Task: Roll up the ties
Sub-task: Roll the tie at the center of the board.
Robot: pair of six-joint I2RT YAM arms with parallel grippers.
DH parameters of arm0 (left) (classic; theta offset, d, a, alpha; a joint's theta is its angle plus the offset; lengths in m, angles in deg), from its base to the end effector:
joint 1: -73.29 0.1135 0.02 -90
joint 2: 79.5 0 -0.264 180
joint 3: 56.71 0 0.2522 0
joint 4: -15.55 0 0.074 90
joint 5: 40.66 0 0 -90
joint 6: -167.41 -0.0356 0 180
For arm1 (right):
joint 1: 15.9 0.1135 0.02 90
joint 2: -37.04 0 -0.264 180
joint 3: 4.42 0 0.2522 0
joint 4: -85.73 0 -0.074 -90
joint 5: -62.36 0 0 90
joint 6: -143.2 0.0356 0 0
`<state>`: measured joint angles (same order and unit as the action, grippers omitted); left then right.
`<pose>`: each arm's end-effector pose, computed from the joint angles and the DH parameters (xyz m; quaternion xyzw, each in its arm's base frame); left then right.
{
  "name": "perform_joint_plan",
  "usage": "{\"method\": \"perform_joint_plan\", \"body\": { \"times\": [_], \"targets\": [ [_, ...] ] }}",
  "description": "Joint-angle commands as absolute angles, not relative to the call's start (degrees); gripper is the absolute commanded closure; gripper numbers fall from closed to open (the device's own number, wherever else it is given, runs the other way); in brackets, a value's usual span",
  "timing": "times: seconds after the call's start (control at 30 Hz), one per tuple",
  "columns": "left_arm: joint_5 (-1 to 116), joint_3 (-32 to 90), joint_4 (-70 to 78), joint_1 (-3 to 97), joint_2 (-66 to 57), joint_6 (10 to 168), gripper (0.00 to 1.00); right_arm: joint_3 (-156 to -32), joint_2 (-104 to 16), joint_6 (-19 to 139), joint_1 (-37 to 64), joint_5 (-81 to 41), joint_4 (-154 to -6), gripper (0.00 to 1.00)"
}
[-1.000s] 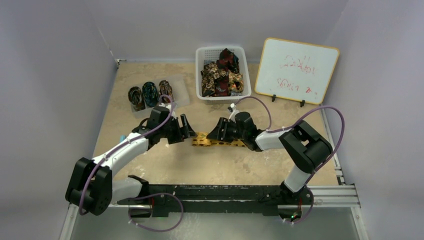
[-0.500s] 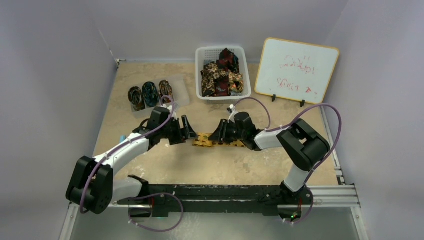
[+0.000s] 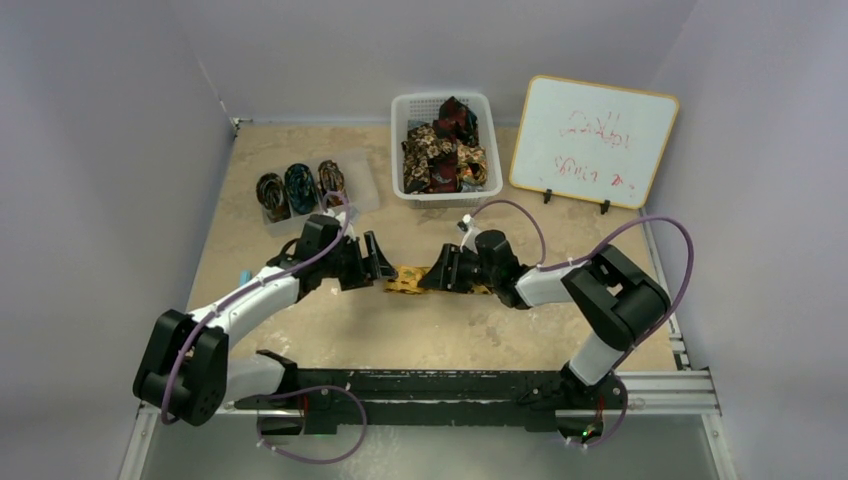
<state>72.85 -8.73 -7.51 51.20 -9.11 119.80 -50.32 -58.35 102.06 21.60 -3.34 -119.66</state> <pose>0.2164 -0.1032 0.1900 -0.0837 0.9055 -0.3574 0.2132 0.2337 0.1978 0.1411 -0.0327 0.8277 0.4926 0.2669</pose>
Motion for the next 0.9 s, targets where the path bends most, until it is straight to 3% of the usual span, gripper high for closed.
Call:
{"method": "perform_joint_plan", "body": {
  "times": [0.0, 0.53, 0.87],
  "targets": [
    [74.1, -9.3, -4.9, 51.7, -8.2, 119.7, 0.28, -49.8, -59.4, 103.6, 21.7, -0.8, -123.2, 0.43],
    [75.5, -9.5, -2.7, 51.7, -4.8, 120.0, 0.31, -56.9, -62.6, 101.4, 21.7, 0.6, -118.4, 0.70],
    [74.5, -10.4, -1.2, 51.7, -4.8, 120.5, 0.31, -59.5, -65.4, 100.0, 21.5, -0.7, -116.1, 0.72]
  ]
}}
